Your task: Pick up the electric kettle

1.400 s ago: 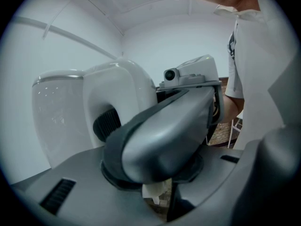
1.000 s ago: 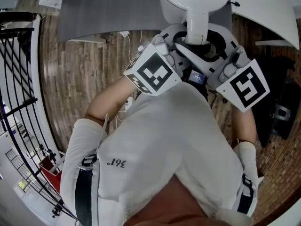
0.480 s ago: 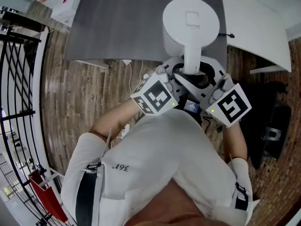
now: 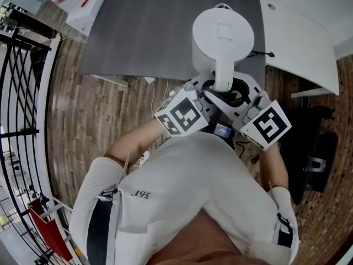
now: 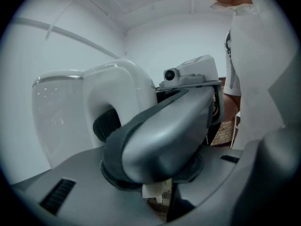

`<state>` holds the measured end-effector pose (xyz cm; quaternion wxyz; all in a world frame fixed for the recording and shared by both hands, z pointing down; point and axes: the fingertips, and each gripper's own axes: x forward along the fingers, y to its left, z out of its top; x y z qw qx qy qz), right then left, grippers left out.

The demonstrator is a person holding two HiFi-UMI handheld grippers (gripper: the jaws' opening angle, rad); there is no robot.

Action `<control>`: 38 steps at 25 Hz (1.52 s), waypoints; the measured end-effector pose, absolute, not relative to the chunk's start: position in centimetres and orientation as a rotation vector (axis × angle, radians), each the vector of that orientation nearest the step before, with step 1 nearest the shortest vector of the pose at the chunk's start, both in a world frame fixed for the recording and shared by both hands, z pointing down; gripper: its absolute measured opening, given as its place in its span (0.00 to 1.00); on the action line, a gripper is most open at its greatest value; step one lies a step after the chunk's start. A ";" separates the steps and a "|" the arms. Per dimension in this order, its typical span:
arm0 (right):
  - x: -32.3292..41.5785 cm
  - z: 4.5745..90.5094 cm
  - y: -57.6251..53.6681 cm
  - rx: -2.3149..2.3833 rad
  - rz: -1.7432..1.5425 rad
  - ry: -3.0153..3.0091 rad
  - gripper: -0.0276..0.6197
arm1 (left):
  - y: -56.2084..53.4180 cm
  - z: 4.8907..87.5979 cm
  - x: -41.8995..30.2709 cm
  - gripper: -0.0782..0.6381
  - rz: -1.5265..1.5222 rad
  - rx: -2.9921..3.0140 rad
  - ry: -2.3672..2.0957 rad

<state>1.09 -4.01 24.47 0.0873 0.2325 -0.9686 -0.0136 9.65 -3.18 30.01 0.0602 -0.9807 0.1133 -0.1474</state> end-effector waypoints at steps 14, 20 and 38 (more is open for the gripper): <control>-2.3 24.4 -6.3 0.629 -0.030 -2.908 0.30 | -5.8 30.3 6.2 0.27 -0.476 -2.967 0.423; -3.4 24.6 -7.3 0.621 -0.060 -2.902 0.30 | -7.1 29.9 5.3 0.27 -0.443 -2.943 0.438; -5.2 24.9 -9.3 0.630 -0.062 -2.891 0.30 | -9.1 30.1 3.5 0.27 -0.438 -2.926 0.437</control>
